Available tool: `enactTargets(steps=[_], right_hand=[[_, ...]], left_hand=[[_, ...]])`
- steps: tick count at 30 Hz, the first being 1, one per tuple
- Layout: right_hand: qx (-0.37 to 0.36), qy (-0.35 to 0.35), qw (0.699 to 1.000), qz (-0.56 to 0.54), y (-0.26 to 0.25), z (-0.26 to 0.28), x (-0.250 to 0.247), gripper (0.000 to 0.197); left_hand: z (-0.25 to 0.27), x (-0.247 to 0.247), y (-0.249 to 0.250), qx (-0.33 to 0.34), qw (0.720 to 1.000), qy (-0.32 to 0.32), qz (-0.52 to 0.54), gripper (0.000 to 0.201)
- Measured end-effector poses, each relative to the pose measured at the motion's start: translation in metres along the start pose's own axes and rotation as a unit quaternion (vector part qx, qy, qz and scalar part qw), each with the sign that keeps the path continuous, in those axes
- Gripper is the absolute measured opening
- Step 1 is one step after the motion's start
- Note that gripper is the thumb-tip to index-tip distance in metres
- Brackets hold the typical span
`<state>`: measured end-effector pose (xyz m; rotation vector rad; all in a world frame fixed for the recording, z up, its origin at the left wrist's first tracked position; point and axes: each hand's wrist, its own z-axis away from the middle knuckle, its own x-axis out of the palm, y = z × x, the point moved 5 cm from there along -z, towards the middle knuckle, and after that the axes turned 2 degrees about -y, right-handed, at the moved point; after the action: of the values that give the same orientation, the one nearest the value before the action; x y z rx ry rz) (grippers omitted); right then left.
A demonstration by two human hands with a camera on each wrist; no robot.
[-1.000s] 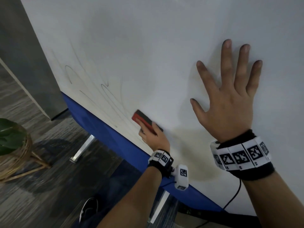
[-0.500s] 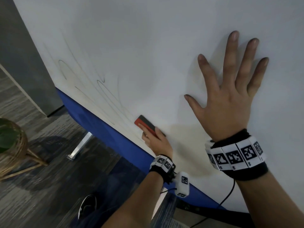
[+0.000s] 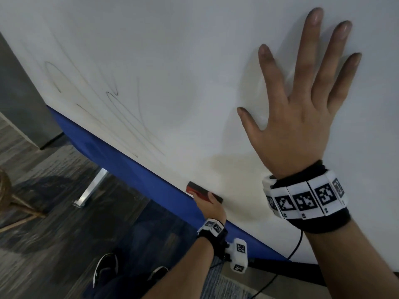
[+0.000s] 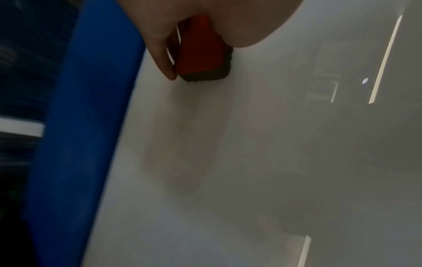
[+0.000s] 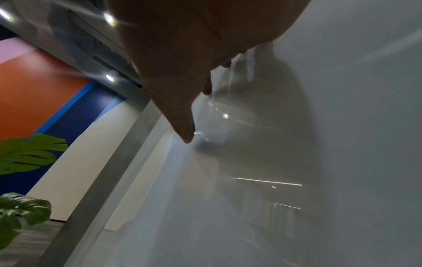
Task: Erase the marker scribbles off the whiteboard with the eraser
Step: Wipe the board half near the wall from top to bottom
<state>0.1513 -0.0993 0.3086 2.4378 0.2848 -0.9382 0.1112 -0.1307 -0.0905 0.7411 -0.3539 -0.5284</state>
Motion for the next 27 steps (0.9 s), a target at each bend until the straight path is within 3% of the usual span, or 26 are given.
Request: enactTargets(steps=[3,6,8,10,12,14,18,21,27], right_hand=[[-0.003,-0.006,1.0,0.018,0.001,0.001,0.002,0.084],[-0.012,-0.001,1.0,0.027,0.002,0.003,0.005,0.084],[-0.012,0.006,1.0,0.025,0.003,0.003,0.006,0.083],[-0.006,0.012,1.0,0.02,0.001,0.003,0.008,0.083],[-0.001,0.019,1.0,0.015,0.0,0.003,0.01,0.082],[0.001,0.024,1.0,0.01,0.0,0.001,0.012,0.08],[0.002,0.027,1.0,0.009,-0.002,0.003,0.012,0.08],[-0.002,0.03,0.999,0.012,-0.001,0.004,0.013,0.081],[0.0,0.043,0.999,0.006,-0.002,0.005,0.017,0.08]], left_hand=[[-0.056,-0.006,-0.054,-0.15,0.988,-0.024,0.005,0.064],[-0.103,-0.002,-0.076,-0.188,0.981,-0.034,0.035,0.063],[-0.068,-0.008,-0.026,-0.139,0.99,0.001,0.029,0.062],[-0.043,-0.013,0.011,-0.035,0.997,0.054,0.033,0.061],[-0.028,-0.018,0.022,0.027,0.999,0.034,0.023,0.065],[-0.04,-0.021,0.003,0.007,1.0,0.011,0.018,0.067],[-0.086,-0.023,-0.054,-0.098,0.994,-0.038,0.033,0.065],[-0.062,-0.025,-0.015,-0.056,0.998,-0.023,0.03,0.065],[-0.026,-0.05,0.081,0.141,0.988,0.031,0.048,0.065]])
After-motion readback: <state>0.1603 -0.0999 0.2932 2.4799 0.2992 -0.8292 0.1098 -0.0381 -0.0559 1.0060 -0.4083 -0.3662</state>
